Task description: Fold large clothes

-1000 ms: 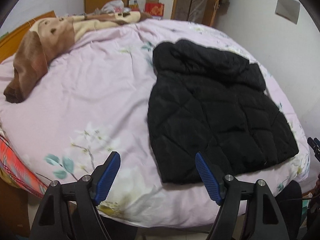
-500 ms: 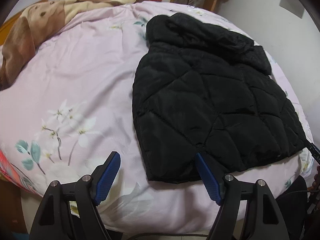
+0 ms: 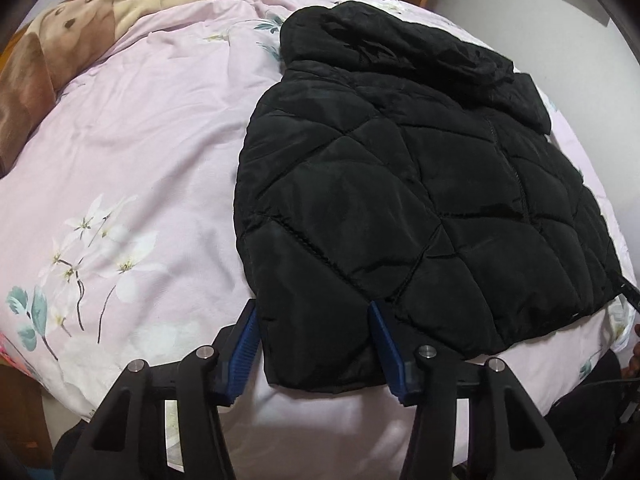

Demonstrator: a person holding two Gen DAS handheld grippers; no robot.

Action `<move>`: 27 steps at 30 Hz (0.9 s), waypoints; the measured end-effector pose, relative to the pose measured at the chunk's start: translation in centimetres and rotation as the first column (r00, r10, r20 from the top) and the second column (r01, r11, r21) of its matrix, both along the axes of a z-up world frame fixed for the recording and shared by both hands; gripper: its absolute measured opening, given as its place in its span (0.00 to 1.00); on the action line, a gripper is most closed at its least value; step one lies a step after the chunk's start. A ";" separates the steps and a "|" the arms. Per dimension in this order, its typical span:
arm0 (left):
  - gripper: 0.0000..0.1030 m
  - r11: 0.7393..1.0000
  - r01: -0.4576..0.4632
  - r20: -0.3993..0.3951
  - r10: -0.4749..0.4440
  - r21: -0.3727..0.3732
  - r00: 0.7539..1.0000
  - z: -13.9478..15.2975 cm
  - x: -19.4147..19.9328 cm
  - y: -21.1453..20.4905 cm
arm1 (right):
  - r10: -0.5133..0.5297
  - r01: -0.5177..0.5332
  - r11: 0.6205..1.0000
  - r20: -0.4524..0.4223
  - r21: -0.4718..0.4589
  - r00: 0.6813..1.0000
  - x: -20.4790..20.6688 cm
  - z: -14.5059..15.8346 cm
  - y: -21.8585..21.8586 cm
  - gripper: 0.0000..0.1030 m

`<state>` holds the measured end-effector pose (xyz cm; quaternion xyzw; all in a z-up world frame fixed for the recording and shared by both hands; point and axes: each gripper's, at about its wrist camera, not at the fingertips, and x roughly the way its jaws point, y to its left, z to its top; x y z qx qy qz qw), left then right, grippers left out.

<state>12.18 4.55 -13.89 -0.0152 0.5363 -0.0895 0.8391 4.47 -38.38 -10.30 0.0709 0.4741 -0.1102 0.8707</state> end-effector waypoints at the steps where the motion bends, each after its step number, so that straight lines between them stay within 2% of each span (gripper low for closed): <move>1: 0.46 1.000 0.000 0.001 0.000 -0.003 1.000 0.0 0.0 0.0 | 0.005 -0.006 1.000 -0.010 -0.007 1.000 0.1 -0.1 0.2 0.44; 2: 0.42 1.000 -0.004 0.000 0.004 -0.002 1.000 0.1 -0.1 0.1 | 0.006 -0.007 1.000 -0.014 -0.020 1.000 0.3 -0.1 0.4 0.43; 5: 0.28 1.000 -0.009 0.015 0.009 0.001 1.000 0.8 -0.4 0.3 | 0.028 -0.028 0.999 -0.013 -0.044 1.000 0.3 0.2 1.1 0.32; 7: 0.24 1.000 -0.008 0.027 0.008 0.000 1.000 1.4 -0.7 0.3 | 0.041 -0.042 0.998 -0.006 -0.048 0.999 0.1 0.6 1.4 0.21; 9: 0.21 1.000 -0.001 0.048 0.001 0.007 0.999 2.2 -1.1 0.3 | 0.058 -0.057 0.997 0.005 -0.056 0.998 -0.1 1.1 1.7 0.18; 14: 0.19 0.999 0.028 0.108 -0.030 0.022 0.994 4.8 -2.2 -0.3 | 0.075 -0.071 0.995 0.051 -0.072 0.996 -0.9 3.0 2.4 0.16; 20: 0.18 0.998 0.053 0.157 -0.050 -0.018 0.986 8.1 -4.6 0.5 | 0.101 -0.095 0.993 0.101 -0.068 0.990 -2.9 5.9 3.2 0.15; 24: 0.18 0.997 0.065 0.164 -0.056 -0.047 0.985 9.3 -6.2 1.1 | 0.106 -0.100 0.994 0.122 -0.052 0.987 -5.1 7.6 3.6 0.15; 27: 0.18 0.996 0.076 0.171 -0.068 -0.042 0.983 9.8 -7.6 1.3 | 0.118 -0.112 0.992 0.142 -0.050 0.983 -6.5 8.7 4.1 0.15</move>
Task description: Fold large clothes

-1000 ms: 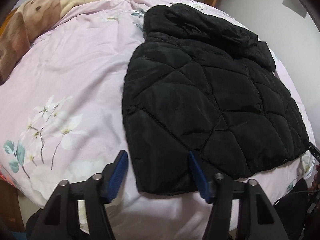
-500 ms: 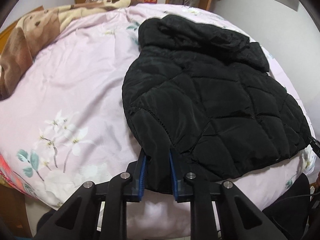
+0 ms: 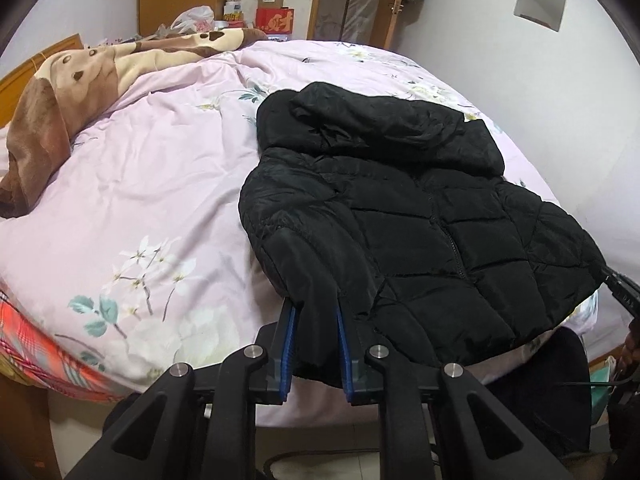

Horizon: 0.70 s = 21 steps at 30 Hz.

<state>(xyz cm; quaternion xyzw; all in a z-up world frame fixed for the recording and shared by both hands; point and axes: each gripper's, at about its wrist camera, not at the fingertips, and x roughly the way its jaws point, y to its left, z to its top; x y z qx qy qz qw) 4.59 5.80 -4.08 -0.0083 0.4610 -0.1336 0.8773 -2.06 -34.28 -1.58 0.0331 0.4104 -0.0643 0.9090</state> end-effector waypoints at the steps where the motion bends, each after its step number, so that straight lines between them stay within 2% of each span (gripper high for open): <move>1: 0.18 1.000 0.001 0.001 -0.001 -0.001 1.000 0.2 -0.4 0.1 | 0.007 -0.007 1.000 0.009 0.000 1.000 -0.6 0.4 0.3 0.15; 10: 0.17 0.999 0.015 0.038 -0.014 -0.034 0.999 3.0 -3.6 0.9 | 0.035 -0.032 0.999 0.076 -0.040 0.996 -3.7 3.6 2.0 0.14; 15: 0.17 0.997 0.007 0.059 -0.003 -0.077 0.998 4.8 -2.4 1.2 | 0.033 -0.028 0.999 0.102 -0.043 0.994 -2.7 4.8 1.9 0.14; 21: 0.17 0.995 -0.005 0.086 0.014 -0.104 0.996 7.0 1.6 0.4 | 0.034 -0.026 0.998 0.138 -0.060 0.990 0.4 7.0 2.1 0.14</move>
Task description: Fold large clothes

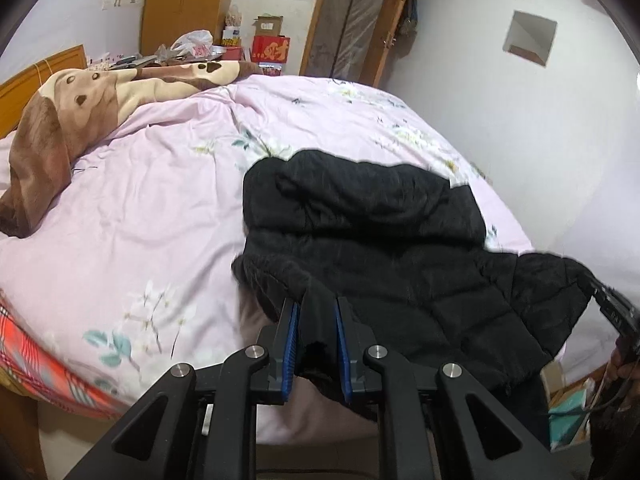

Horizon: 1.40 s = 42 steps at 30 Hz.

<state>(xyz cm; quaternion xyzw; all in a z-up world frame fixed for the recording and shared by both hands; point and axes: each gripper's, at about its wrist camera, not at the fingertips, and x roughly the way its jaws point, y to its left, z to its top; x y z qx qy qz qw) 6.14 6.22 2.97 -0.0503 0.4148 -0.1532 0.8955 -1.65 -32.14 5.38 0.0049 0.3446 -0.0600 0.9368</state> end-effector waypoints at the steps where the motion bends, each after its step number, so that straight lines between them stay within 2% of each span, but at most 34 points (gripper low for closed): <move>1: 0.17 1.000 -0.002 0.006 0.002 -0.001 1.000 0.4 0.6 -0.2 | -0.001 0.001 1.000 0.005 -0.003 1.000 0.5 0.3 0.0 0.14; 8: 0.17 1.000 -0.022 0.056 0.022 0.008 0.998 3.1 6.0 -1.8 | -0.019 0.019 1.000 0.029 -0.003 0.999 5.4 2.5 0.2 0.14; 15: 0.17 0.996 -0.081 0.049 0.082 -0.024 0.995 4.4 12.0 -1.7 | -0.038 0.038 0.999 0.026 -0.016 0.999 10.7 4.2 -0.5 0.14; 24: 0.15 0.993 -0.118 0.037 0.118 0.000 0.992 4.9 19.8 -2.6 | -0.063 0.062 0.998 -0.030 -0.015 0.998 18.4 4.4 -1.9 0.14; 35: 0.14 0.980 -0.185 -0.004 0.186 0.075 0.983 2.5 29.5 -3.1 | -0.087 0.084 0.996 -0.150 -0.028 0.985 28.4 2.3 -4.1 0.14; 42: 0.15 0.971 -0.203 -0.068 0.212 0.125 0.975 -0.3 35.1 -3.6 | -0.110 0.108 0.994 -0.270 -0.023 0.956 35.2 -0.7 -5.3 0.15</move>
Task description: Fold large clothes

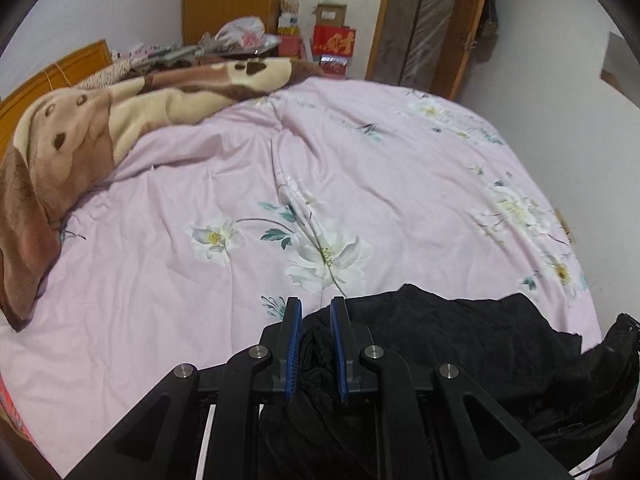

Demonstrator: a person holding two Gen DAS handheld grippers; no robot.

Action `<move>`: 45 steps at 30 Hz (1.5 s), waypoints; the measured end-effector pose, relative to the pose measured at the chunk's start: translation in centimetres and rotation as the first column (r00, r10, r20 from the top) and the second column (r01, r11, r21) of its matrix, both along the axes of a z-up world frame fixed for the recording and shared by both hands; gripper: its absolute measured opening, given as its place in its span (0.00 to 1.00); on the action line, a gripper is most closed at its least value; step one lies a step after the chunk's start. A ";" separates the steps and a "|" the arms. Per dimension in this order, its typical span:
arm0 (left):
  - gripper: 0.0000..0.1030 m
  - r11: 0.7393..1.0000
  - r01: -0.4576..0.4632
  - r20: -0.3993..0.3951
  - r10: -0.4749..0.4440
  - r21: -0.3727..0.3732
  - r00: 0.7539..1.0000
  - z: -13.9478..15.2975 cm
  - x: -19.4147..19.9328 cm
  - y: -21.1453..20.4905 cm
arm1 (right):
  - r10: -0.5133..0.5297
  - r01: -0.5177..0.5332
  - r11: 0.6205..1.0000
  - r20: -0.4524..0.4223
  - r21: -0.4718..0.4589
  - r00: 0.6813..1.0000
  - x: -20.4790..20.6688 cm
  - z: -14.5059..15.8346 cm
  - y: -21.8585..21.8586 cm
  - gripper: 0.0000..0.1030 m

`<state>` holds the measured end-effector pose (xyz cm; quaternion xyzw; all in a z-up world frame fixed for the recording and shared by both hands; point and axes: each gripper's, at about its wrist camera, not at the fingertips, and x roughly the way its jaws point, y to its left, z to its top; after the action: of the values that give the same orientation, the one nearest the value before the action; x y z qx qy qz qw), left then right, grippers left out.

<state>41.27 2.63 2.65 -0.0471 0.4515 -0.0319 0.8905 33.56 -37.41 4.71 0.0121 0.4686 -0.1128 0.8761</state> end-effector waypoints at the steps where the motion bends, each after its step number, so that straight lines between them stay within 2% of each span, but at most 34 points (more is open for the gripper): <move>1: 0.15 1.000 -0.006 -0.004 0.006 -0.003 1.000 -0.4 0.8 0.0 | -0.001 0.001 1.000 -0.011 -0.001 1.000 0.5 -0.3 -0.1 0.15; 5: 0.15 0.997 -0.021 0.004 0.022 -0.079 1.000 -1.0 1.7 1.1 | 0.002 -0.001 1.000 -0.070 0.006 0.998 2.7 -1.5 -0.4 0.19; 8: 0.17 0.997 0.007 0.021 -0.006 -0.082 1.000 -1.2 1.4 1.9 | 0.001 -0.001 1.000 -0.015 0.023 1.000 2.7 -0.8 -1.1 0.22; 9: 0.21 0.997 0.019 0.024 -0.017 -0.081 1.000 -1.3 1.2 2.0 | 0.015 -0.015 0.999 0.002 0.046 1.000 2.5 -0.6 -1.4 0.27; 10: 0.30 0.996 0.034 0.023 -0.032 -0.081 0.999 -1.4 0.9 2.2 | 0.021 -0.022 0.998 0.011 0.055 1.000 2.3 -0.4 -1.6 0.44; 11: 0.42 0.995 0.049 0.025 -0.047 -0.085 0.999 -1.6 0.4 2.6 | 0.027 -0.028 0.998 0.021 0.057 0.999 2.3 -0.2 -1.7 0.54; 12: 0.48 0.994 0.061 0.027 -0.058 -0.089 0.998 -1.7 0.1 2.8 | 0.033 -0.036 0.998 0.050 0.053 0.998 1.7 0.1 -2.0 0.65; 14: 0.60 0.991 0.094 0.028 -0.092 -0.099 0.995 -2.3 -0.8 3.2 | 0.048 -0.054 0.997 0.084 0.059 0.995 1.0 0.4 -2.5 0.65; 17: 0.63 0.984 0.148 -0.006 -0.150 -0.101 0.989 -3.8 -1.5 3.0 | 0.083 -0.090 0.992 0.079 0.090 0.993 -0.3 -0.5 -3.6 0.65; 20: 0.69 0.971 0.210 -0.040 -0.216 -0.116 0.976 -5.7 -2.1 2.4 | 0.141 -0.146 0.983 0.048 0.112 0.989 -1.8 -2.6 -4.2 0.65; 22: 0.69 0.959 0.235 -0.054 -0.246 -0.157 0.968 -6.9 -2.1 2.1 | 0.189 -0.192 0.973 0.031 0.126 0.981 -2.6 -4.2 -4.4 0.66; 26: 0.69 0.953 0.228 -0.081 -0.248 -0.201 0.965 -8.4 -1.3 1.6 | 0.244 -0.239 0.958 -0.012 0.161 0.970 -2.5 -7.1 -4.5 0.72; 29: 0.69 0.958 0.236 -0.099 -0.253 -0.162 0.962 -9.1 -0.6 0.6 | 0.241 -0.238 0.944 0.013 0.228 0.970 -1.6 -7.9 -4.7 0.72; 31: 0.69 0.961 0.232 -0.101 -0.248 -0.148 0.963 -9.3 -0.3 0.1 | 0.234 -0.226 0.945 -0.005 0.238 0.972 -0.8 -8.5 -4.6 0.71; 32: 0.67 0.963 0.229 -0.106 -0.245 -0.145 0.964 -9.4 -0.1 0.0 | 0.230 -0.220 0.947 -0.015 0.234 0.973 -0.5 -8.8 -4.5 0.70; 33: 0.63 0.966 0.221 -0.109 -0.236 -0.137 0.966 -9.5 0.0 -0.1 | 0.228 -0.217 0.949 -0.024 0.230 0.973 -0.3 -9.0 -4.4 0.62; 34: 0.50 0.970 0.211 -0.105 -0.223 -0.118 0.969 -9.4 0.0 -0.3 | 0.224 -0.212 0.951 -0.029 0.226 0.974 -0.2 -9.1 -4.3 0.46; 35: 0.41 0.974 0.207 -0.104 -0.217 -0.096 0.971 -9.3 0.0 -0.3 | 0.222 -0.210 0.952 -0.027 0.223 0.975 -0.2 -9.0 -4.1 0.40; 36: 0.36 0.978 0.200 -0.104 -0.205 -0.059 0.973 -9.2 0.1 -0.5 | 0.224 -0.214 0.953 -0.021 0.212 0.974 -0.3 -8.8 -3.9 0.27; 37: 0.27 0.979 0.198 -0.099 -0.201 -0.044 0.974 -9.0 0.0 -0.6 | 0.226 -0.220 0.957 -0.016 0.189 0.974 -0.4 -8.6 -3.6 0.13; 38: 0.19 0.981 0.196 -0.087 -0.196 -0.017 0.977 -8.6 -0.1 -0.7 | 0.239 -0.235 0.958 -0.003 0.162 0.971 -0.5 -8.2 -3.3 0.12; 40: 0.16 0.985 0.168 -0.031 -0.167 0.039 0.986 -7.1 -0.3 -0.6 | 0.234 -0.238 0.967 0.051 0.095 0.971 -0.9 -6.6 -3.1 0.09; 45: 0.16 0.995 0.098 0.103 -0.098 0.005 0.990 -3.0 0.2 0.3 | 0.178 -0.185 0.982 0.199 0.021 0.964 -0.8 -2.6 -3.4 0.08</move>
<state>41.49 2.94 -0.34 -0.0232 0.4065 -0.0782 0.9100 32.75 -40.80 2.11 -0.0027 0.3811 -0.0212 0.9243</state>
